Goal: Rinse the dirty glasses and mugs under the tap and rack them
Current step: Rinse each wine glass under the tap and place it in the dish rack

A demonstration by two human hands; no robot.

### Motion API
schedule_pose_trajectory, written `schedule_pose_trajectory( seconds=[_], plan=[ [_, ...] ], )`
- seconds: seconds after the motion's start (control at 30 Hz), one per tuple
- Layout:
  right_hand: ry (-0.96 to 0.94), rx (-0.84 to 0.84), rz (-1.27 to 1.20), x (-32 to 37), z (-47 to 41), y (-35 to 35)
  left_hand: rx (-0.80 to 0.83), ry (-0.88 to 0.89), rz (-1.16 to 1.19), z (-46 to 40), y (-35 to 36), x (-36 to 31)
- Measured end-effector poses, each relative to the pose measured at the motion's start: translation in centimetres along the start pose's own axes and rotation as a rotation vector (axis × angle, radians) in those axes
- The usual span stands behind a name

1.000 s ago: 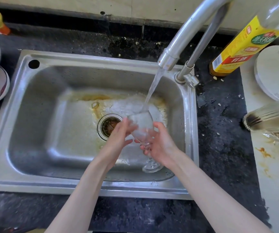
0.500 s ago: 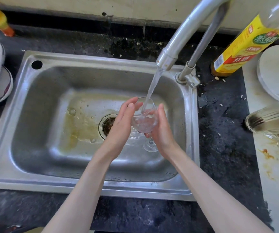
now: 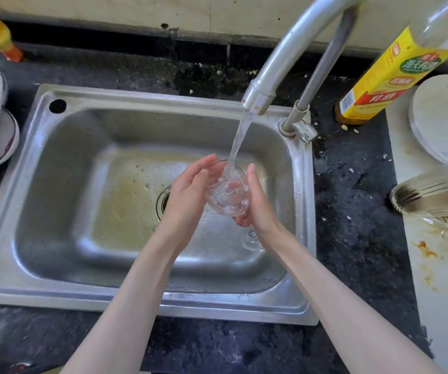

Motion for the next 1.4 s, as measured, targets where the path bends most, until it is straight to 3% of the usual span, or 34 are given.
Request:
schedule_pose_trajectory(
  seconds=[0.1,0.2,0.27,0.4,0.5,0.57,0.63,0.7,0.77,0.83,0.9,1.03,1.1,1.2,1.27,1.33,1.4],
  plan=[
    [-0.090,0.042,0.071,-0.2,0.6,0.6,-0.124,-0.077,0.112,-0.2,-0.8,-0.1],
    [-0.127,-0.023,0.096,-0.2,0.8,0.9,-0.081,-0.065,0.017,-0.1,-0.7,-0.1],
    [0.014,-0.050,-0.026,-0.5,0.5,0.7,0.003,-0.027,-0.051,0.2,-0.4,0.1],
    [0.266,0.129,-0.326,-0.8,0.4,1.5,0.231,0.146,-0.314,1.0,1.4,0.1],
    [0.186,0.157,-0.326,-0.2,0.5,2.3,0.039,0.205,-0.289,0.7,1.4,-0.5],
    [0.048,0.065,-0.163,0.0,0.5,2.6,-0.138,0.186,-0.217,0.2,1.3,-0.6],
    [-0.008,-0.062,-0.013,-0.1,0.5,2.6,-0.216,0.161,-0.203,-0.4,1.4,-0.2],
    [0.042,-0.088,-0.093,-0.6,0.4,2.2,-0.140,0.214,-0.239,-0.8,1.7,-0.2],
    [0.257,0.038,-0.345,-0.6,0.6,2.2,0.053,0.270,-0.294,-1.0,2.1,-0.4],
    [0.367,0.141,-0.415,-0.5,0.8,1.9,0.167,0.237,-0.252,-1.0,2.3,-0.2],
    [0.354,0.133,-0.332,-0.8,0.2,1.7,0.061,0.242,-0.221,-1.0,2.0,0.3],
    [0.015,-0.156,0.315,-0.9,-1.0,1.9,-0.317,0.210,-0.188,-1.2,1.8,0.5],
    [0.016,-0.135,0.216,-1.4,-1.1,1.9,-0.298,0.265,-0.196,-1.4,1.6,0.6],
    [0.346,0.142,-0.245,-1.6,-0.1,2.1,-0.018,0.228,-0.057,-1.3,1.4,0.6],
    [0.412,0.258,-0.338,-1.5,0.3,1.9,0.072,0.167,-0.021,-1.4,1.1,0.8],
    [0.361,0.208,-0.223,-1.5,-0.1,1.9,-0.050,0.187,-0.077,-1.4,1.0,0.7],
    [0.171,0.017,0.201,-1.2,-0.8,2.0,-0.280,0.211,-0.157,-1.2,1.1,0.6]
  ],
)
Point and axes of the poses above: each hand's wrist, its own z-axis away from the middle knuckle, its own y-axis out of the palm, x = y × z, the point moved 5 cm from there along -z, towards the middle knuckle, and after that the axes turned 4 degrees about z, right-handed, at the moved point
